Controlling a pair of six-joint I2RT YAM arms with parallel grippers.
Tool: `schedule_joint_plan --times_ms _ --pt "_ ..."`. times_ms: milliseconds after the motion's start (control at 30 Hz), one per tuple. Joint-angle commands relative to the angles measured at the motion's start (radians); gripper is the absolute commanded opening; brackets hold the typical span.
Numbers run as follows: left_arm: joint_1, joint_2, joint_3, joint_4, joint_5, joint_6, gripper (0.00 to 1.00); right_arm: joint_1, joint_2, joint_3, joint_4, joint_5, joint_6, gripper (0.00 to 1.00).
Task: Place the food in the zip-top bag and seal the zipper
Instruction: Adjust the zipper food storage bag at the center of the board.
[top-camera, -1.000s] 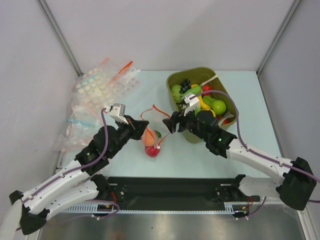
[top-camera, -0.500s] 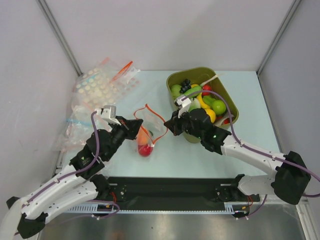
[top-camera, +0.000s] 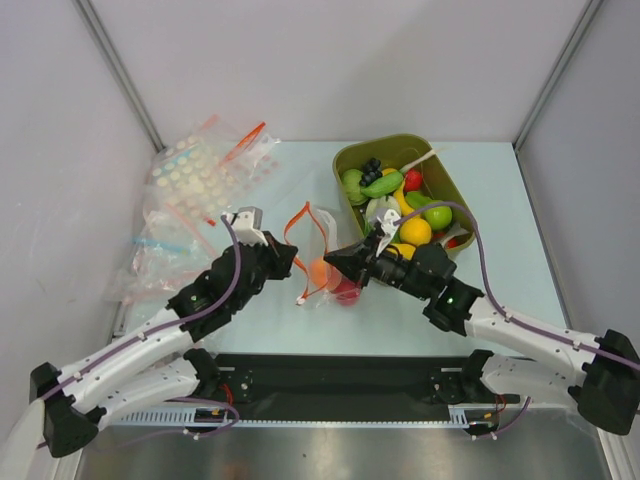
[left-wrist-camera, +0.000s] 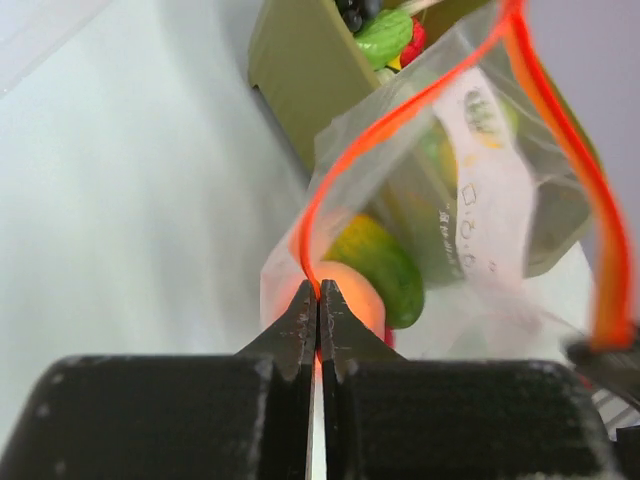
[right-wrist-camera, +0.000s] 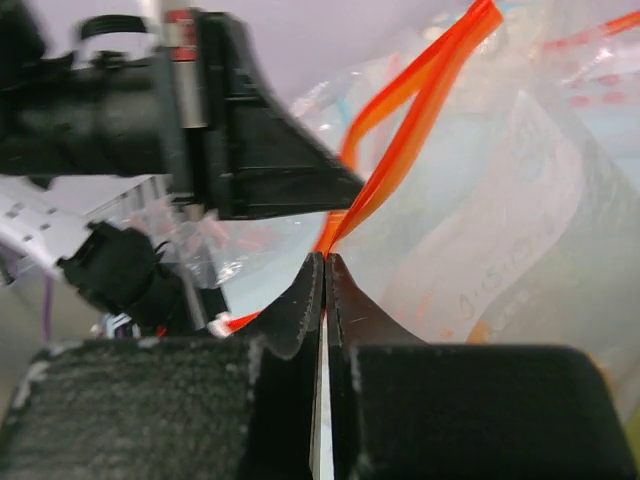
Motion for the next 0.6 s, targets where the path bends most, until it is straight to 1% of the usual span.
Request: schedule_joint_plan --times_ms 0,100,167,233,300,367,400,433,500,533,567 --pt "-0.003 -0.090 0.061 -0.016 -0.048 0.002 0.00 0.001 0.067 0.092 -0.044 0.152 -0.025 0.00" --pt "-0.003 -0.205 0.006 0.032 -0.060 0.019 0.00 -0.016 0.106 0.123 -0.105 0.244 0.001 0.00" --pt "-0.003 -0.245 -0.020 0.069 -0.075 0.019 0.01 -0.036 0.119 0.122 -0.119 0.262 0.021 0.00" --pt "-0.003 -0.244 -0.038 0.077 -0.088 0.008 0.04 -0.067 0.115 0.113 -0.119 0.250 0.052 0.00" --pt "-0.003 -0.212 -0.020 0.066 -0.082 0.005 0.04 -0.076 0.107 0.105 -0.113 0.239 0.058 0.00" --pt "-0.003 -0.146 0.007 0.031 -0.065 0.003 0.02 -0.079 0.106 0.102 -0.112 0.234 0.052 0.03" --pt "-0.003 -0.124 0.036 0.017 -0.063 0.002 0.01 -0.077 0.106 0.105 -0.112 0.224 0.051 0.06" --pt "-0.003 -0.105 0.049 -0.009 -0.062 0.000 0.00 -0.077 0.109 0.108 -0.113 0.222 0.043 0.19" --pt "-0.003 -0.061 0.072 -0.023 -0.060 -0.001 0.00 -0.077 0.124 0.112 -0.122 0.222 0.038 0.31" --pt "-0.002 -0.054 0.072 -0.023 -0.059 0.000 0.00 -0.077 0.129 0.123 -0.128 0.222 0.037 0.41" --pt "-0.002 -0.051 0.071 -0.017 -0.059 -0.001 0.00 -0.079 0.133 0.131 -0.145 0.222 0.035 0.44"
